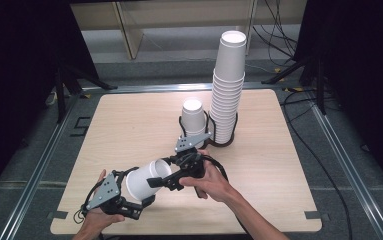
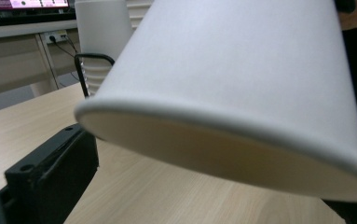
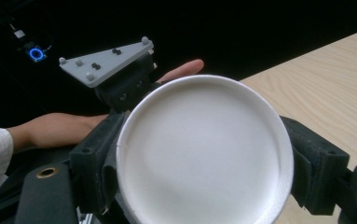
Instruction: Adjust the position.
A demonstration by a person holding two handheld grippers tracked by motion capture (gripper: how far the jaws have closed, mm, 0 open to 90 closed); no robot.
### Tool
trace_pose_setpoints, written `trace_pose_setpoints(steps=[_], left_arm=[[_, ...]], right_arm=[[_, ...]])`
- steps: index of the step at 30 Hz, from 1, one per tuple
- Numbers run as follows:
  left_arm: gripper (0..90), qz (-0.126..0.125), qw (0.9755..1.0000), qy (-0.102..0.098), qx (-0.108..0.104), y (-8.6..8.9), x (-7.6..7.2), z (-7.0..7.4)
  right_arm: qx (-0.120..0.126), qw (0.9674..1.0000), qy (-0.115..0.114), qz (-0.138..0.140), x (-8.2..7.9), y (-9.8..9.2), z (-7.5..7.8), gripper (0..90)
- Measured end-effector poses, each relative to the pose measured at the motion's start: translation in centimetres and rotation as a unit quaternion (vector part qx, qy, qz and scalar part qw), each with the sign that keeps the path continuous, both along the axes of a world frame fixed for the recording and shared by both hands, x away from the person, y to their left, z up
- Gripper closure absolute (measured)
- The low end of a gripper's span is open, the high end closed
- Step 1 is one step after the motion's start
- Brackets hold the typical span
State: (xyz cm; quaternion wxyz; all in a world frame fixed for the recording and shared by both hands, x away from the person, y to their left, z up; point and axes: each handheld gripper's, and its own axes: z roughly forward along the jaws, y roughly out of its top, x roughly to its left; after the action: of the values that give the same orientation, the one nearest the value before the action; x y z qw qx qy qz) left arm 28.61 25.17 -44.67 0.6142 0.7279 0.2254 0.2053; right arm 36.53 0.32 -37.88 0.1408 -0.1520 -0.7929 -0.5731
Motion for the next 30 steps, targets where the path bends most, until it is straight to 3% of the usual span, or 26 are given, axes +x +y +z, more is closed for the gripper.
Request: trace_pose_setpoints(steps=[2, 3, 7, 10, 11, 12, 16, 18, 20, 21, 30], left_arm=[[1.3, -0.010, 0.9999, -0.005, -0.011, -0.08, 0.07, -0.12], [1.6, -0.008, 1.0000, 0.001, 0.001, 0.07, -0.05, 0.01], [1.0, -0.010, 0.9999, 0.003, 0.002, 0.13, -0.08, 0.03], [3.5, -0.017, 0.9997, 0.003, -0.016, 0.03, 0.05, -0.08], [4.4, -0.012, 0.9999, 0.009, -0.004, 0.20, -0.08, 0.09], [4.6, -0.013, 0.9998, 0.011, -0.006, 0.20, -0.08, 0.12], [5.2, -0.017, 0.9996, 0.021, -0.009, 0.19, 0.09, 0.04], [5.1, -0.023, 0.9992, 0.024, -0.022, 0.14, 0.20, -0.01], [4.9, -0.020, 0.9993, 0.030, -0.013, 0.28, 0.07, 0.15], [4.8, -0.022, 0.9992, 0.031, -0.015, 0.29, 0.10, 0.15], [4.2, -0.026, 0.9987, 0.035, -0.028, 0.41, 0.13, 0.15]], right_arm=[[-0.001, 1.0000, -0.002, 0.003, 0.04, 0.14, -0.17, 23.6], [0.000, 1.0000, -0.001, 0.002, 0.03, 0.21, -0.24, 23.5], [0.000, 1.0000, 0.002, 0.008, -0.02, 0.32, -0.34, 23.5], [0.002, 1.0000, 0.005, 0.005, 0.06, 0.23, -0.36, 23.5], [0.004, 1.0000, 0.005, 0.005, 0.14, 0.17, -0.36, 23.5], [0.009, 0.9998, 0.016, 0.005, 0.17, 0.14, -0.38, 23.5], [0.006, 0.9998, 0.016, 0.006, 0.29, 0.10, -0.56, 23.5], [0.010, 0.9996, 0.025, 0.009, 0.43, 0.10, -0.71, 23.5], [0.010, 0.9991, 0.040, 0.010, 0.43, -0.03, -0.75, 23.5], [0.014, 0.9994, 0.032, 0.011, 0.59, -0.06, -0.81, 23.5], [0.014, 0.9993, 0.031, 0.012, 0.65, -0.17, -0.82, 23.5]])
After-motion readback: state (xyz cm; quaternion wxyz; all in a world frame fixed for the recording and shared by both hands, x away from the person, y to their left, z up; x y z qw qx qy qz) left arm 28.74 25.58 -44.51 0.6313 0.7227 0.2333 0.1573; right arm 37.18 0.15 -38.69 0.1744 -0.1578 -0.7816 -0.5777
